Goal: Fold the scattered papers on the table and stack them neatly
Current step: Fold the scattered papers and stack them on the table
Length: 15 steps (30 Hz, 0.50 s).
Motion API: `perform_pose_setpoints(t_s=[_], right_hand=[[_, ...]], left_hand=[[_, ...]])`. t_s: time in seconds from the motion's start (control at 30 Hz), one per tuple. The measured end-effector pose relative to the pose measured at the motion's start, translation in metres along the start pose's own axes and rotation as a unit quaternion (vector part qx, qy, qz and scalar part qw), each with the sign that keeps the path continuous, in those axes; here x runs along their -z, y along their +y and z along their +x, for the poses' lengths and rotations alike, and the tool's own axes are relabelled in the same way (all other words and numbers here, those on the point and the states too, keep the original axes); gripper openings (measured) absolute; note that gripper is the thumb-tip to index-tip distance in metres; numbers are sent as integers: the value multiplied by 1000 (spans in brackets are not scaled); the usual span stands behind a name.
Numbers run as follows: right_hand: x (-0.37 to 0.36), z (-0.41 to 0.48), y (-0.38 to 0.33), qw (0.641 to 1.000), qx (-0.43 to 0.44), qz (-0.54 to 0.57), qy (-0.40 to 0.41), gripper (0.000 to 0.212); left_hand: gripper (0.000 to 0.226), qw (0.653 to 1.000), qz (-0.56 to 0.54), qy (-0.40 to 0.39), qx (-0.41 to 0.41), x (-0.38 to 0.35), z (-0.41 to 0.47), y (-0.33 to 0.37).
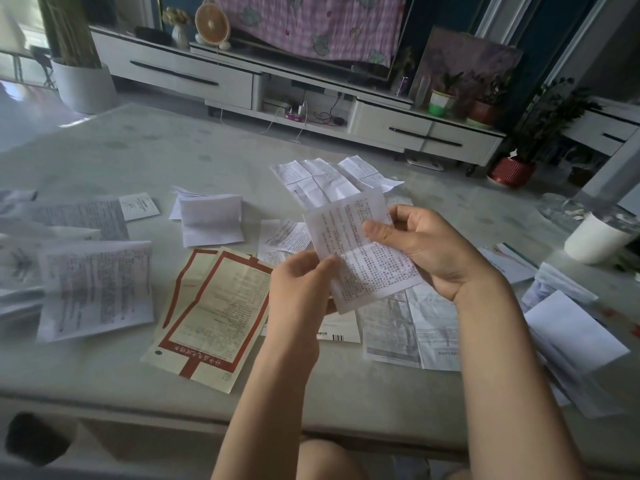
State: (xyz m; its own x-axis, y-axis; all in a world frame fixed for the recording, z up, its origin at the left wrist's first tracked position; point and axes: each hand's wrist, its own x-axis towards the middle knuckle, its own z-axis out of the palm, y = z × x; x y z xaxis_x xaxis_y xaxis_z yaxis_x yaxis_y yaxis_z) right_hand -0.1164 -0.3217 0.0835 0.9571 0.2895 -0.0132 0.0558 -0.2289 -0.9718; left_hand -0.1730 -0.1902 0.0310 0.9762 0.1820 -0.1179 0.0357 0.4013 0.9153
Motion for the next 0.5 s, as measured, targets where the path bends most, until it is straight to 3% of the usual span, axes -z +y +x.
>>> perform_pose_setpoints(t_s=[0.2, 0.27, 0.37, 0.43, 0.5], right_hand=[[5, -2, 4, 996, -45, 18, -76, 25], [3, -2, 3, 997, -29, 23, -66, 30], [-2, 0, 2, 999, -15, 33, -20, 45], [-4, 2, 4, 1000, 6, 27, 14, 58], [-6, 5, 5, 999, 33, 17, 28, 58]], left_hand=[[22, 998, 18, 52, -28, -2, 0, 2], [12, 998, 9, 55, -20, -3, -2, 4], [16, 997, -43, 67, 2, -4, -2, 6], [16, 993, -111, 38, 27, -3, -3, 10], [28, 990, -131, -16, 53, -1, -5, 12]])
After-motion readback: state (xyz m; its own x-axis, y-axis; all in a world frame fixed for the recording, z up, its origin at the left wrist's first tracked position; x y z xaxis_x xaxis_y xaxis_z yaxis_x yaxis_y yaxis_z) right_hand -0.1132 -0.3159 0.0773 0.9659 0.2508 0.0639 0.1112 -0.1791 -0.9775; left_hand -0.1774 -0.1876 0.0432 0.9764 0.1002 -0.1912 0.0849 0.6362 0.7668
